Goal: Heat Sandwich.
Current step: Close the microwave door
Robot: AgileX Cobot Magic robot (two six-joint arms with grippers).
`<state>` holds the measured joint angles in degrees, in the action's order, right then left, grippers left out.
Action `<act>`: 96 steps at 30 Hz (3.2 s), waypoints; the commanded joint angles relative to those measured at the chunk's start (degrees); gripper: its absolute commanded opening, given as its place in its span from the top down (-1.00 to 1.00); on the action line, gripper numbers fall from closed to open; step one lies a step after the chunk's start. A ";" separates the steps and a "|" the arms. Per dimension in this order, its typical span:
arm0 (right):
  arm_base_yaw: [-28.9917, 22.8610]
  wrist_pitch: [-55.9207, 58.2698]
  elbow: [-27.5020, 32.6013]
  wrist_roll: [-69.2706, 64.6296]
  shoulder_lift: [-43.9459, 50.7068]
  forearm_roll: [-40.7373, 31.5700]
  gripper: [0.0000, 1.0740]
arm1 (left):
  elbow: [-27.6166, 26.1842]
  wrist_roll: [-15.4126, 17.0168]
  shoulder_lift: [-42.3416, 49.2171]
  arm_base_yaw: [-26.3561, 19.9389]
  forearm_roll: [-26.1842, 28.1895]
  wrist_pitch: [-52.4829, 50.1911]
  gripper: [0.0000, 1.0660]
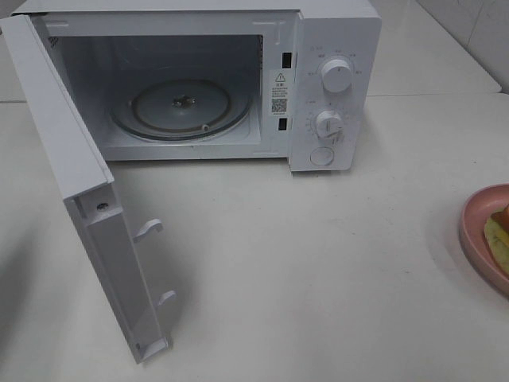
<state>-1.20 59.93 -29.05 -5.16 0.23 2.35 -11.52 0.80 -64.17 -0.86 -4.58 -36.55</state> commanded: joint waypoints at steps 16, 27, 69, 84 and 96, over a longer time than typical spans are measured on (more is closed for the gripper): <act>0.17 -0.52 0.00 0.46 1.55 -0.11 -0.42 | -5.79 3.72 -16.39 9.68 -11.69 -13.24 1.00; 0.17 -0.52 0.00 0.46 1.55 -0.11 -0.42 | -10.08 3.61 -23.49 15.81 -10.37 -15.47 1.00; 0.17 -0.52 0.00 0.40 1.55 -0.11 -0.42 | -47.10 -13.92 -48.01 41.37 25.90 -7.45 1.00; 0.06 -0.52 0.00 0.40 1.55 -0.11 -0.42 | -57.01 -17.42 -53.63 41.08 31.51 -3.90 1.00; 0.06 -0.52 0.00 0.40 1.55 -0.11 -0.42 | -59.13 -17.65 -54.32 41.08 33.80 -2.58 1.00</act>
<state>-1.20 59.93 -29.05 -5.16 0.23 2.29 -68.93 -16.90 -118.14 42.23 24.01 -34.61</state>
